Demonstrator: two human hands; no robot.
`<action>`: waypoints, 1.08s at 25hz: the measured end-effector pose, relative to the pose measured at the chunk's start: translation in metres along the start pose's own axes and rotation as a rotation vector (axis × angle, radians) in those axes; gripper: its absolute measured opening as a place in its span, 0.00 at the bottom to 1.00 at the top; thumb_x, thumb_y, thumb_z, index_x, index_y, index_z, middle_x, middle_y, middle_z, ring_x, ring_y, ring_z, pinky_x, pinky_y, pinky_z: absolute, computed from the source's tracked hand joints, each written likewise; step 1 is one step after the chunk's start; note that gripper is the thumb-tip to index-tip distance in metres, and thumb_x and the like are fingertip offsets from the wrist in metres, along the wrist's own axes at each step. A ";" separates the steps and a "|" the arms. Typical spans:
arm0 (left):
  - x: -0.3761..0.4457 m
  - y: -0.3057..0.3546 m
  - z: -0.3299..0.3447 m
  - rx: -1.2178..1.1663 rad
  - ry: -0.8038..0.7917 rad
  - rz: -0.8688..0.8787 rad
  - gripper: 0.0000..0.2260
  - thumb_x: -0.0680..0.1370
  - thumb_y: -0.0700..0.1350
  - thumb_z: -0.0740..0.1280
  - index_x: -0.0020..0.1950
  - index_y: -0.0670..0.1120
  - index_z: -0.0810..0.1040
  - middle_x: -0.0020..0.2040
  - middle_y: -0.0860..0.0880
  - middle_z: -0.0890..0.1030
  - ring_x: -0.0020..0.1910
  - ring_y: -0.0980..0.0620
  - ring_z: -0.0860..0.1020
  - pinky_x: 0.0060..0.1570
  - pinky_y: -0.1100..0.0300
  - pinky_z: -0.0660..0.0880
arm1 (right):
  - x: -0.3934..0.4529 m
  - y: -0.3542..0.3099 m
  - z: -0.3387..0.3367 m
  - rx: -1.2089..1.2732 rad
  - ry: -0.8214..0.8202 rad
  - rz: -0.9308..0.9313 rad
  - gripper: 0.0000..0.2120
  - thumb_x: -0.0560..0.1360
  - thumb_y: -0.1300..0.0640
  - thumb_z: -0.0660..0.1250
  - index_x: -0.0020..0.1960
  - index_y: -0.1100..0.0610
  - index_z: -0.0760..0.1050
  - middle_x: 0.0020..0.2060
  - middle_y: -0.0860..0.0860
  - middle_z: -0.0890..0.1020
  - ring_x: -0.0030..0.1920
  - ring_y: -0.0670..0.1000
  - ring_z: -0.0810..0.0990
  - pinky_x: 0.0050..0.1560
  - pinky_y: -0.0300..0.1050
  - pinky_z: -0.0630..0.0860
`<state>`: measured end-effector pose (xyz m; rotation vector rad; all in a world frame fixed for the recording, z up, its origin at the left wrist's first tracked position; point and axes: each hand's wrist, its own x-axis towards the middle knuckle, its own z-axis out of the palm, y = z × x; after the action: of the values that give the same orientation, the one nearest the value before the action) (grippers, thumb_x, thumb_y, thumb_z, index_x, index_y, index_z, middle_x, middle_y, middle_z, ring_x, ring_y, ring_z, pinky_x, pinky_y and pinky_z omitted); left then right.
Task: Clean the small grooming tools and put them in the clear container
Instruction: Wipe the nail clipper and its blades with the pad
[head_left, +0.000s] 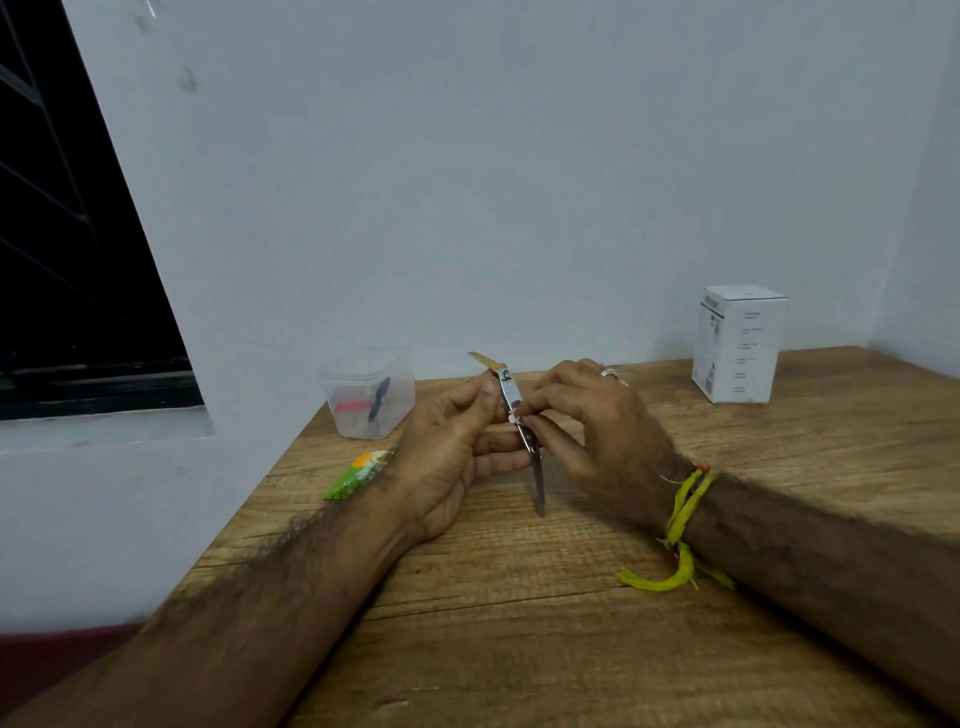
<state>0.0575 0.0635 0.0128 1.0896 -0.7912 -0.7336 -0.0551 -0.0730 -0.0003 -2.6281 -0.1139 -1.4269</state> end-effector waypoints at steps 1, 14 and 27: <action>0.000 0.000 0.001 0.002 0.029 0.008 0.13 0.82 0.43 0.65 0.64 0.42 0.79 0.53 0.40 0.85 0.41 0.46 0.86 0.36 0.57 0.82 | -0.001 0.001 0.000 -0.019 -0.008 -0.016 0.04 0.76 0.59 0.69 0.48 0.57 0.83 0.43 0.49 0.79 0.45 0.52 0.76 0.47 0.51 0.74; 0.001 -0.001 -0.001 -0.026 0.134 0.047 0.15 0.79 0.34 0.68 0.66 0.40 0.77 0.50 0.38 0.86 0.39 0.46 0.86 0.35 0.55 0.83 | 0.000 0.001 0.001 -0.055 -0.016 -0.038 0.05 0.76 0.60 0.70 0.50 0.58 0.83 0.44 0.50 0.80 0.46 0.52 0.76 0.47 0.52 0.74; 0.003 -0.004 -0.003 0.005 0.125 0.064 0.14 0.79 0.35 0.68 0.64 0.42 0.78 0.51 0.41 0.86 0.46 0.46 0.85 0.38 0.54 0.83 | -0.001 0.000 0.000 -0.042 -0.054 -0.038 0.07 0.76 0.56 0.68 0.50 0.56 0.84 0.43 0.50 0.80 0.46 0.52 0.77 0.47 0.51 0.74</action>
<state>0.0612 0.0608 0.0090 1.0989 -0.7179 -0.6039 -0.0558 -0.0729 -0.0006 -2.7131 -0.1430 -1.3851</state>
